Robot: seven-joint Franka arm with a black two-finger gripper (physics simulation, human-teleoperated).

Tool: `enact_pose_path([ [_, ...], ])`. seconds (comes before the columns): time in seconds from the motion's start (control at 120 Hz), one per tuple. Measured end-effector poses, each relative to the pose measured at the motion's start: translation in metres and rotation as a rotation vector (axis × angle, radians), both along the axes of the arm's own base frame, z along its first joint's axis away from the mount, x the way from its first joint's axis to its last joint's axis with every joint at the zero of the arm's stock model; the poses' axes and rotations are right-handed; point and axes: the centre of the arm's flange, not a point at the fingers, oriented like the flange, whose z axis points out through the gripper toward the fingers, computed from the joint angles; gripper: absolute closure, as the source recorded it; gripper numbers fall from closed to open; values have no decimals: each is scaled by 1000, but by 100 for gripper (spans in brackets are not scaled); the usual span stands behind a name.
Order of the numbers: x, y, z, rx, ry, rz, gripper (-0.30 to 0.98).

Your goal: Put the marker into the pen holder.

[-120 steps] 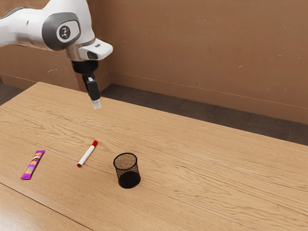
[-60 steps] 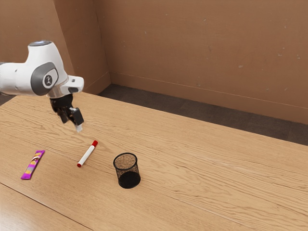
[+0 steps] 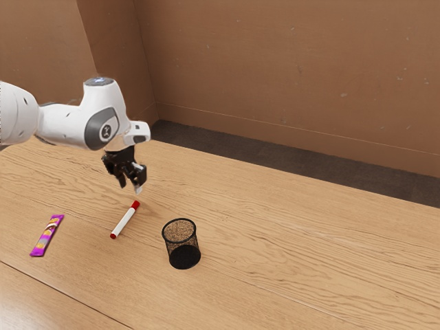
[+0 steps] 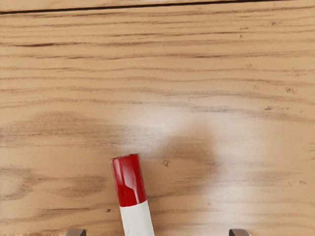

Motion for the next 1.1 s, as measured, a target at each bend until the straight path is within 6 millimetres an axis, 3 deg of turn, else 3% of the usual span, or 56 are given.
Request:
enact_pose_path([
  [0.142, 3, 18, -23, -7, 26, 61, 35],
  [0.317, 4, 19, -52, -16, 67, 96, 36],
  [0.533, 3, 18, -72, -22, 95, 128, 38],
  [0.808, 2, 17, -81, -28, 108, 158, 45],
  [1.1, 1, 18, -83, -29, 110, 184, 71],
])
